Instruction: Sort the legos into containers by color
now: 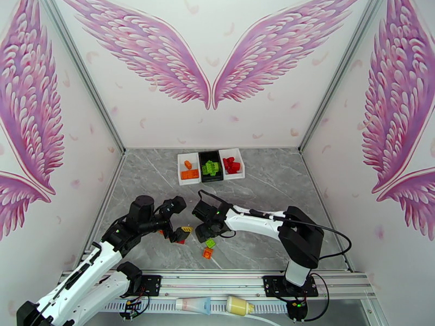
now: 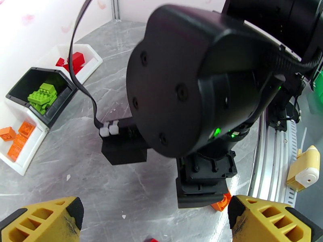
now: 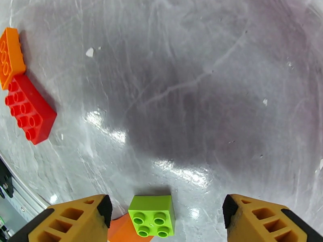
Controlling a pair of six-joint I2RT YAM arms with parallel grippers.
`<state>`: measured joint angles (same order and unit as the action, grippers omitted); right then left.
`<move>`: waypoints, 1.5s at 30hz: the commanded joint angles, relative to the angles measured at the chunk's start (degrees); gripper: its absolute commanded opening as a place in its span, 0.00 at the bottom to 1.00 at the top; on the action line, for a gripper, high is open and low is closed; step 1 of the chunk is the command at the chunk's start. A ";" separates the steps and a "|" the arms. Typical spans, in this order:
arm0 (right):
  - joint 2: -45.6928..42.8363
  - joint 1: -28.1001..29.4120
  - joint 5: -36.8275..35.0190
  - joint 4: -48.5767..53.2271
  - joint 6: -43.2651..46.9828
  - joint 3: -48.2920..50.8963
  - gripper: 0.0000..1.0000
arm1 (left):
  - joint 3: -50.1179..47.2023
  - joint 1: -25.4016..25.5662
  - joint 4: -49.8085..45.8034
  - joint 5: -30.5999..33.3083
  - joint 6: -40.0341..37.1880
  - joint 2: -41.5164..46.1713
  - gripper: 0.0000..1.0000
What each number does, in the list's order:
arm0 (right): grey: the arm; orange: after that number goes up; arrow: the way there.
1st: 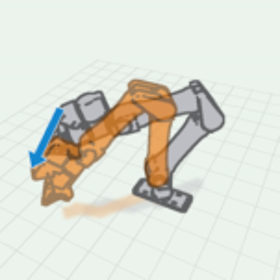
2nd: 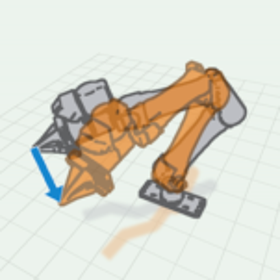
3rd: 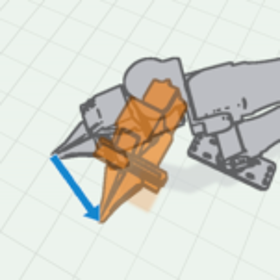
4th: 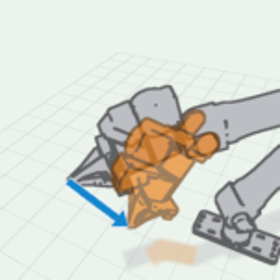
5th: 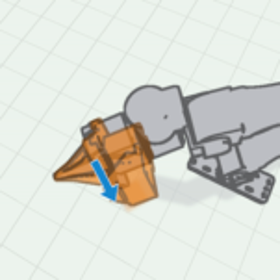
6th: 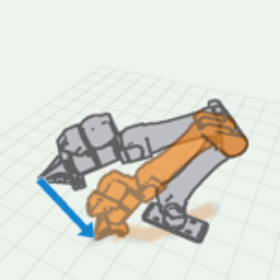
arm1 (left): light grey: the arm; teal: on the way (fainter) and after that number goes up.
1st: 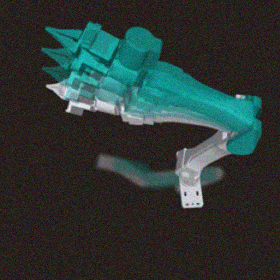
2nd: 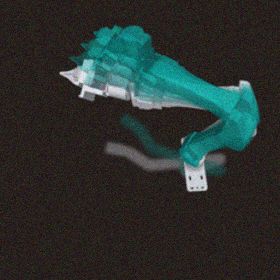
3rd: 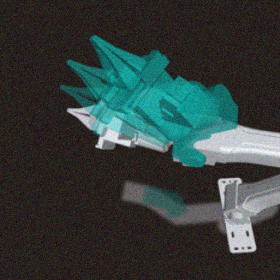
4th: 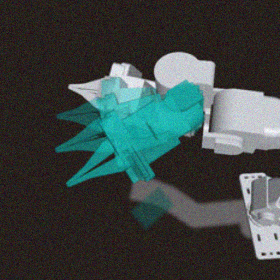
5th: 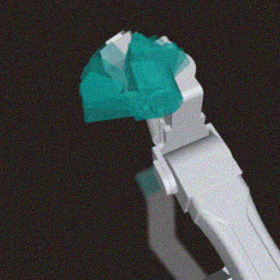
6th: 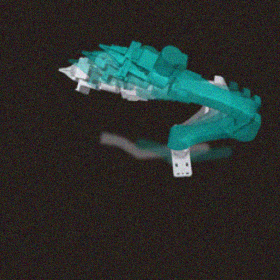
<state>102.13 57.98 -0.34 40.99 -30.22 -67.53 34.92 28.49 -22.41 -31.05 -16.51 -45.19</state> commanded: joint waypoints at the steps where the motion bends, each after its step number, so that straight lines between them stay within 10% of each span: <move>1: 1.56 0.57 1.10 2.33 0.21 0.83 0.77 | -1.11 -0.28 0.33 -1.12 0.65 0.73 0.99; 45: 0.50 -0.07 -0.90 5.50 -3.83 0.94 0.29 | -3.88 -0.84 5.26 -1.83 1.78 0.37 0.99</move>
<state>105.38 58.50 0.62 45.82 -33.23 -67.05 30.76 27.86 -18.06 -31.90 -15.42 -45.15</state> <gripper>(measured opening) 0.329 0.992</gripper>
